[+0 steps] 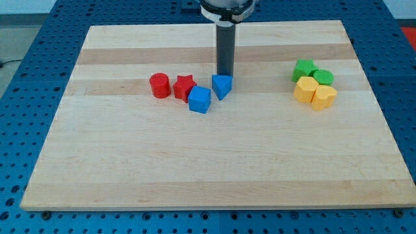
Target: Push the blue triangle above to the blue cube
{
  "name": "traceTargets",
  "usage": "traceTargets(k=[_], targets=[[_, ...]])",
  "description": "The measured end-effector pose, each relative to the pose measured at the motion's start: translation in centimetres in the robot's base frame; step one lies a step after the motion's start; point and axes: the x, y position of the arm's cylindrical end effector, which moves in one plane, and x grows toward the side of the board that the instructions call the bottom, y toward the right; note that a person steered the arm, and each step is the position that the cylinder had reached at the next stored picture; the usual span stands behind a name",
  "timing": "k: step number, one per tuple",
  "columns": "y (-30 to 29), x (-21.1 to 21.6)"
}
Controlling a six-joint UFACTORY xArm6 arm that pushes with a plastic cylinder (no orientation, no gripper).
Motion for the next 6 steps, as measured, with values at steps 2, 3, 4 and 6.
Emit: traceTargets(k=[2, 3, 4, 6], targets=[[5.9, 0.6], [2.7, 1.7], [-1.8, 0.8], [-2.4, 3.5]])
